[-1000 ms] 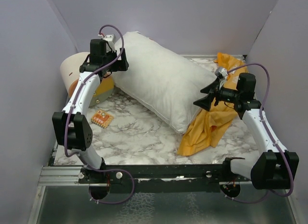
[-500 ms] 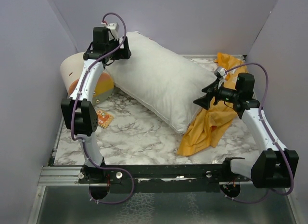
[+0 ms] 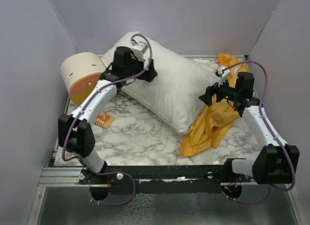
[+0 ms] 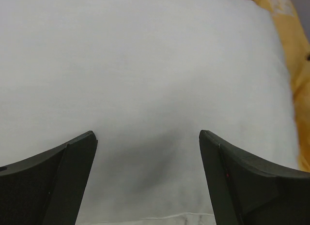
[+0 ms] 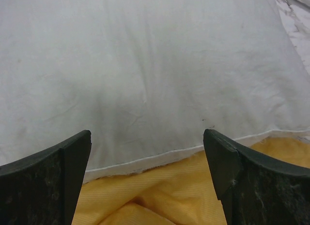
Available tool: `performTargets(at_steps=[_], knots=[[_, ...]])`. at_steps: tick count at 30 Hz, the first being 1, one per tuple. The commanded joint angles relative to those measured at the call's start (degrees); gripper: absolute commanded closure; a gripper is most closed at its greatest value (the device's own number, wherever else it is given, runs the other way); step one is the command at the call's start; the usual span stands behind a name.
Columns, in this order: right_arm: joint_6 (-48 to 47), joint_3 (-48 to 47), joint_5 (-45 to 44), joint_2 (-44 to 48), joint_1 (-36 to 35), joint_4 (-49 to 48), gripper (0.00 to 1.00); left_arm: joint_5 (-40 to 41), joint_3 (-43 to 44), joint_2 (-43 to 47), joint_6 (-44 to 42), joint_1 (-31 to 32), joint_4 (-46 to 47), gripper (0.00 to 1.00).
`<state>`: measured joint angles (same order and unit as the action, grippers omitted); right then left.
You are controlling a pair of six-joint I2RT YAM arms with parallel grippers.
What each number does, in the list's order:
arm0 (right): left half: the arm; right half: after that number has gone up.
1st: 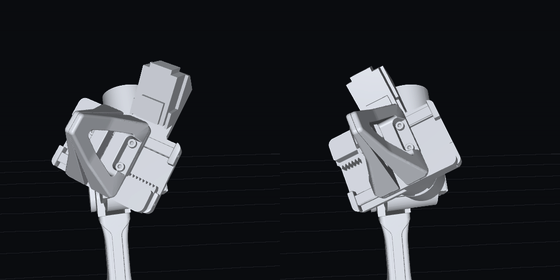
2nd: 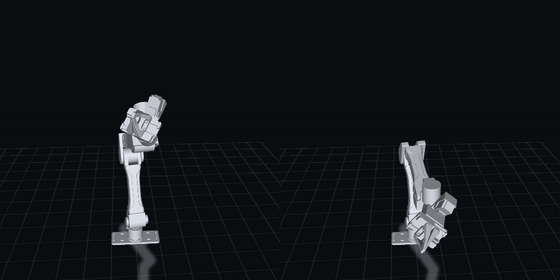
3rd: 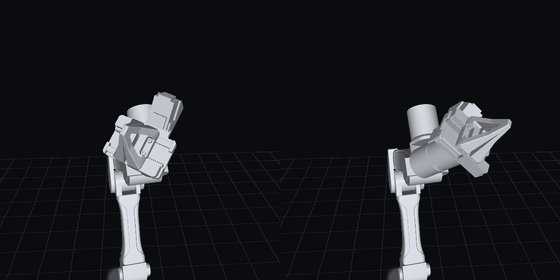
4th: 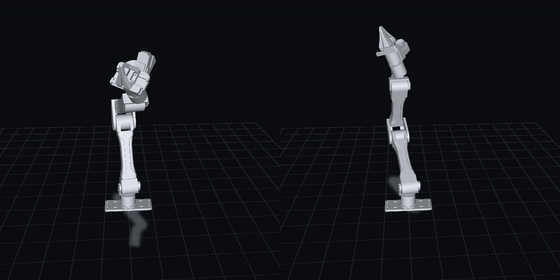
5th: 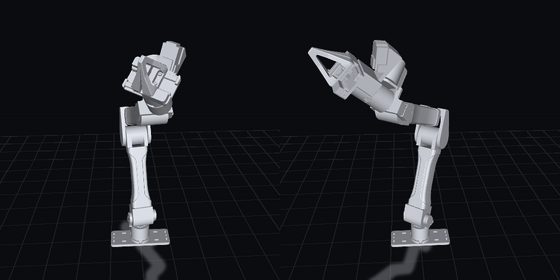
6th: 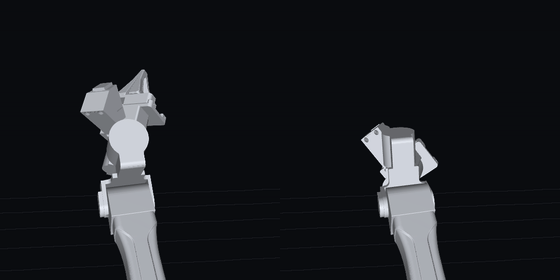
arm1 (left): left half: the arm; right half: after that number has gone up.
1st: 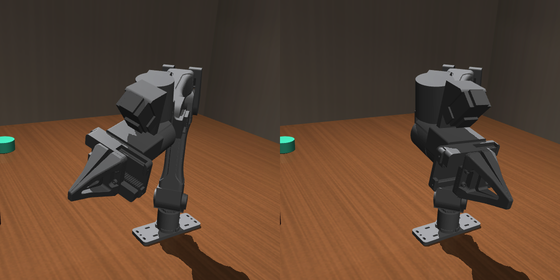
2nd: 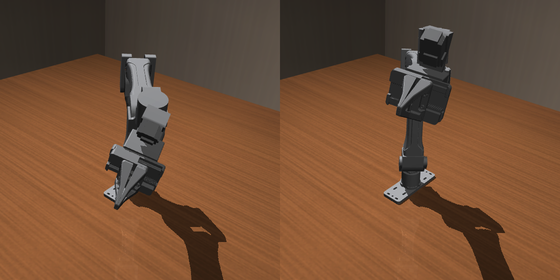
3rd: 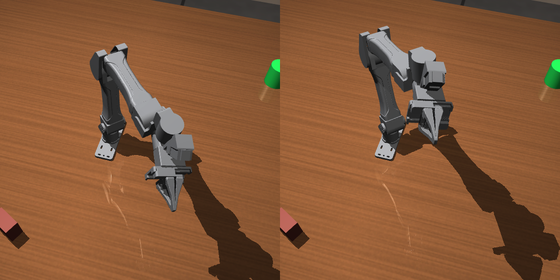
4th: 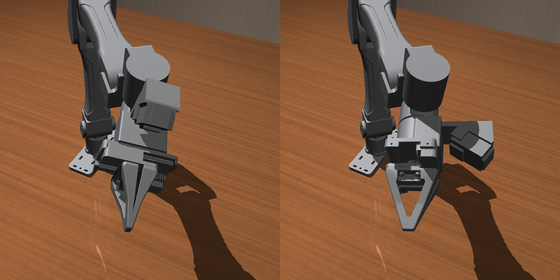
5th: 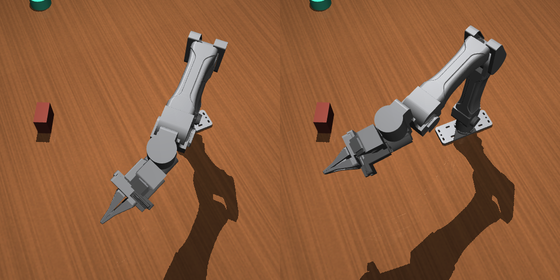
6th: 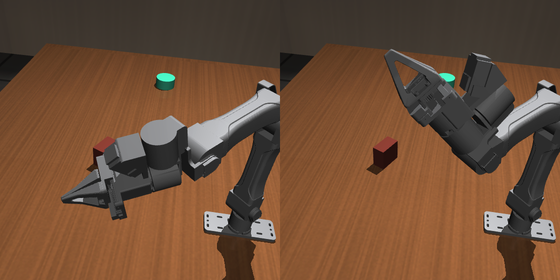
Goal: Put the pillow into the pillowcase
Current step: Adjust the pillowcase at the center of the board.
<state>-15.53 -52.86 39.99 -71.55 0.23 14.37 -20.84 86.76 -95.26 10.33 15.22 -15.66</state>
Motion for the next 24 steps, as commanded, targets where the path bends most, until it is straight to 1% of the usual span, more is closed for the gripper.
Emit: performTargets(at_steps=[1,4,6,8,10,12,16,18,22,24], knots=[[-4.02,-0.01,-4.52,-0.48,1.46,1.78,0.00,2.91,-8.41,8.49,-8.54,13.06,6.71,0.10],[-5.31,-0.54,-4.41,-1.13,5.45,3.63,0.01,6.78,-16.53,14.06,-13.23,17.59,10.71,0.06],[-5.57,-0.27,-3.70,-1.13,9.31,4.24,0.03,6.36,-21.34,17.02,-12.98,18.40,15.17,0.03],[-6.57,0.19,-5.59,-1.35,11.52,5.12,0.06,5.25,-24.46,18.49,-12.95,18.58,18.85,0.03],[-8.66,0.61,-8.61,-1.84,11.72,6.37,0.09,4.65,-25.44,18.59,-12.26,18.87,19.96,0.02],[-10.73,0.74,-9.47,-2.65,11.73,9.24,0.10,3.65,-25.71,17.86,-11.05,18.96,20.70,0.03],[-15.04,-0.47,-6.45,-3.81,11.75,16.33,0.13,2.39,-25.80,15.92,-9.89,19.74,20.97,0.03],[-16.23,-0.93,-5.86,-3.34,11.72,18.34,0.14,2.40,-25.85,15.26,-9.88,20.39,20.80,0.03],[-17.62,-0.59,-8.17,-2.08,11.72,19.02,0.16,2.16,-26.15,14.95,-10.19,21.74,20.95,0.03],[-20.48,-2.75,-7.88,-2.10,11.72,24.07,0.19,1.87,-26.66,14.92,-10.37,22.83,21.39,0.03]])
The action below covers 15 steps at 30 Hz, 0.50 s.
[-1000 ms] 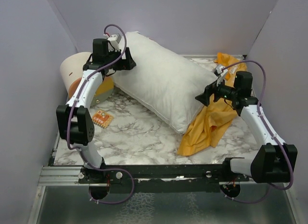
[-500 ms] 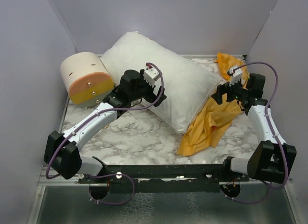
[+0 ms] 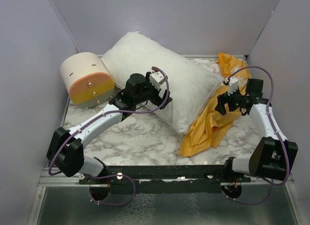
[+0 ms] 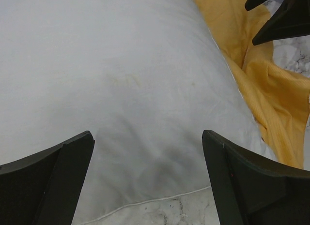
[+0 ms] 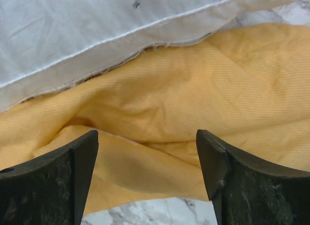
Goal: Put the pillow into the pillowcase
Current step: Adjust the pillowcase at the center of the board.
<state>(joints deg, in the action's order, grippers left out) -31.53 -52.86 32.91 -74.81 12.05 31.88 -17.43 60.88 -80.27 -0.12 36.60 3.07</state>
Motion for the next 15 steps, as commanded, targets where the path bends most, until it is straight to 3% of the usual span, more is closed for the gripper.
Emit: performTargets(at_steps=[1,6,15], knots=[[-5.63,-3.56,1.62,1.28,-0.10,8.92,0.20,-1.55,-0.77,-0.16,-0.03,1.75,2.64,0.03],[-15.79,-4.86,18.24,4.43,-0.19,20.64,0.21,-2.23,-0.99,-0.02,-0.17,2.76,2.79,0.03],[-20.32,-5.74,12.62,4.20,-0.28,21.49,0.21,-5.28,-1.33,-0.36,0.34,3.63,3.73,0.03]])
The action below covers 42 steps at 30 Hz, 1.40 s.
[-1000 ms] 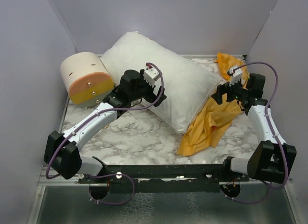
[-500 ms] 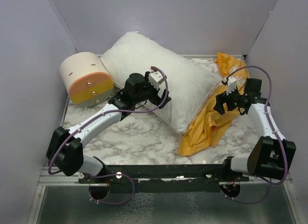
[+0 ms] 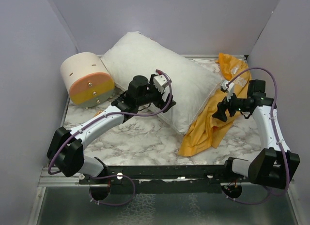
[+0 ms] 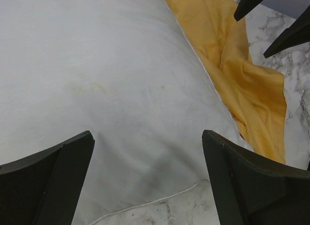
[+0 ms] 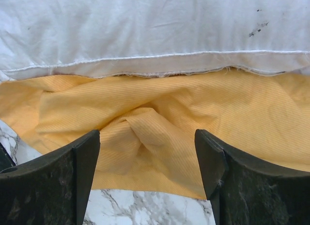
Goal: Put the pillow into the pillowcase
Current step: Adjust the pillowcase at the center of the board.
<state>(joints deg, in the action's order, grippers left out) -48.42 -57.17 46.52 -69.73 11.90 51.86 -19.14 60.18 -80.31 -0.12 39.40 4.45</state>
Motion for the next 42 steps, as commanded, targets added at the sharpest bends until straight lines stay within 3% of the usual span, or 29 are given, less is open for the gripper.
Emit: performTargets(at_steps=[1,8,14,24,27,33,38,42], knots=[[-3.43,-1.38,-1.98,-1.39,-0.24,0.97,0.21,-4.08,-0.70,-0.48,0.35,0.85,2.45,0.03],[-1.84,-0.47,-5.13,-4.46,-3.50,-2.40,0.23,-4.31,-0.90,-1.79,-0.15,1.19,2.30,0.03],[-0.52,-0.48,-8.63,-7.15,-7.60,-4.24,0.32,-5.20,-0.75,-2.84,-0.13,1.45,2.04,0.04],[0.14,1.81,-17.38,-5.89,-7.95,-5.57,0.88,-5.62,-0.77,-2.76,-0.53,2.08,1.72,0.04],[2.67,1.58,-22.17,-3.75,-7.95,-8.09,0.99,-5.83,-0.76,-2.70,-0.59,2.33,1.74,0.04],[8.85,-1.91,-33.93,0.26,-7.38,-16.79,0.99,-5.74,-0.76,-2.40,-1.03,2.70,1.49,0.04],[8.45,-5.53,-44.84,-1.68,-3.22,-22.80,0.98,-5.04,-0.92,-1.65,-1.72,2.88,1.28,0.04],[6.06,-7.35,-46.86,-5.81,1.64,-23.89,0.81,-4.62,-0.92,-1.18,-2.08,2.96,1.19,0.04]])
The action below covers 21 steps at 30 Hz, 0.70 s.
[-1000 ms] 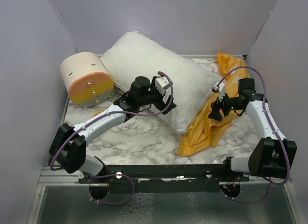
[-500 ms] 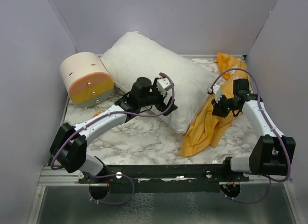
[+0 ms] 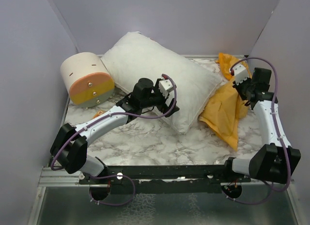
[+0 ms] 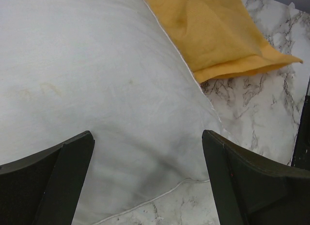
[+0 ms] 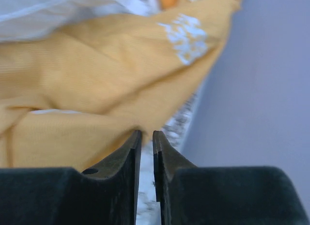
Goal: Put the pillow into the pillowcase
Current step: Adjust the pillowcase at the center of the board.
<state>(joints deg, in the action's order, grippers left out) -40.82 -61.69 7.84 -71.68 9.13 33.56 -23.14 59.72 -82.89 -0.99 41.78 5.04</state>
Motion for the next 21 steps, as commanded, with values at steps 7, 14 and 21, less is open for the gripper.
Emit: performTargets(at_steps=[7,14,21], knots=[[-6.67,-8.51,18.71,-0.81,5.11,11.61,0.21,-0.49,-0.43,1.70,-1.23,0.80,0.61,0.04],[-24.55,-3.60,41.79,4.13,4.52,28.60,0.12,-0.20,-0.54,1.40,-1.29,0.85,0.67,0.04],[-24.48,7.42,29.49,4.90,3.76,22.88,0.11,-0.89,-0.66,0.57,-1.00,1.00,0.99,0.04]])
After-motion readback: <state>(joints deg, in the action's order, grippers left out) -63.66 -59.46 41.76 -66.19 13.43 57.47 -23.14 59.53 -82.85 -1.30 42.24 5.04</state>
